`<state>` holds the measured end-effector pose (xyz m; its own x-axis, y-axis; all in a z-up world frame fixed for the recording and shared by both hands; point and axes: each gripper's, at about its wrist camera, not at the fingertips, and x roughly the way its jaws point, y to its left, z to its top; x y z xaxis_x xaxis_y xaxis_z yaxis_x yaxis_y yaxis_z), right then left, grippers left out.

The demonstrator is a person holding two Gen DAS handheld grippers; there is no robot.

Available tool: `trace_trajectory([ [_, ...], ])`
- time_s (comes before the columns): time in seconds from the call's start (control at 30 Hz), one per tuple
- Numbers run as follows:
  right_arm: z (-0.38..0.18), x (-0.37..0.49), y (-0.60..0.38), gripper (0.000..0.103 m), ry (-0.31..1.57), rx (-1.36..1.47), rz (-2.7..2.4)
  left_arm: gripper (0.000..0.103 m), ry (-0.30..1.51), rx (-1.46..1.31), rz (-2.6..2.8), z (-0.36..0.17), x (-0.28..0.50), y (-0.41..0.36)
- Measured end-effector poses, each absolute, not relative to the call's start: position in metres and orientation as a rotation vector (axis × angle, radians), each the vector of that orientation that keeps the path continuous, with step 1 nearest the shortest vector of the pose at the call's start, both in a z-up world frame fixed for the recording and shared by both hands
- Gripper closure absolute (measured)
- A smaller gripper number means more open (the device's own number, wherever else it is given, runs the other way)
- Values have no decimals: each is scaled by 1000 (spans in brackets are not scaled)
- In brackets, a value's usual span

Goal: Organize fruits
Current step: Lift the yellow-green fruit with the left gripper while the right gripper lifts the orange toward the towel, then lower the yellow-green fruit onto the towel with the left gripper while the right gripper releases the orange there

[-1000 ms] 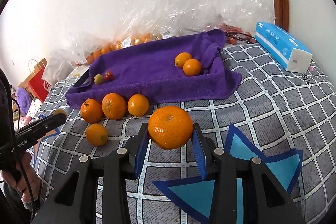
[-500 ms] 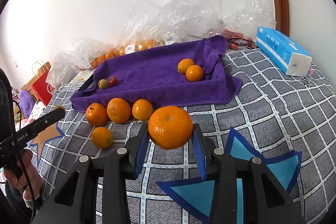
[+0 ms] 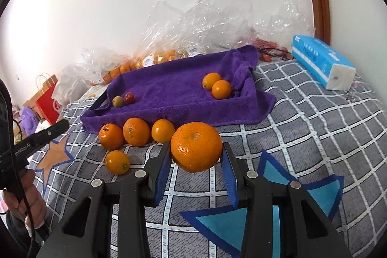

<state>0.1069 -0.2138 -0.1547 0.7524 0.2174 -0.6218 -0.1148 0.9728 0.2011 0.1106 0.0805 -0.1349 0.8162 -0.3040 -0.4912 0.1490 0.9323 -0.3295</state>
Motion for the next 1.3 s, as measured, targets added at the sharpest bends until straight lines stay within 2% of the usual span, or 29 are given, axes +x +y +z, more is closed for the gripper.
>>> trace_trajectory([
  [0.27, -115, 104, -211, 63, 652, 143, 180, 79, 558, -352, -222, -111, 105, 95],
  [0.5, -85, 125, -213, 63, 629, 158, 178, 79, 522, -247, -160, -75, 105, 92],
  [0.93, -48, 178, -193, 63, 578, 138, 211, 79, 502, -280, -126, -47, 164, 96],
  [1.1, -51, 201, -186, 63, 584, 134, 235, 79, 518, -332, -124, -53, 198, 91],
  [1.3, -87, 227, -190, 63, 648, 171, 250, 79, 564, -372, -107, -82, 236, 91],
])
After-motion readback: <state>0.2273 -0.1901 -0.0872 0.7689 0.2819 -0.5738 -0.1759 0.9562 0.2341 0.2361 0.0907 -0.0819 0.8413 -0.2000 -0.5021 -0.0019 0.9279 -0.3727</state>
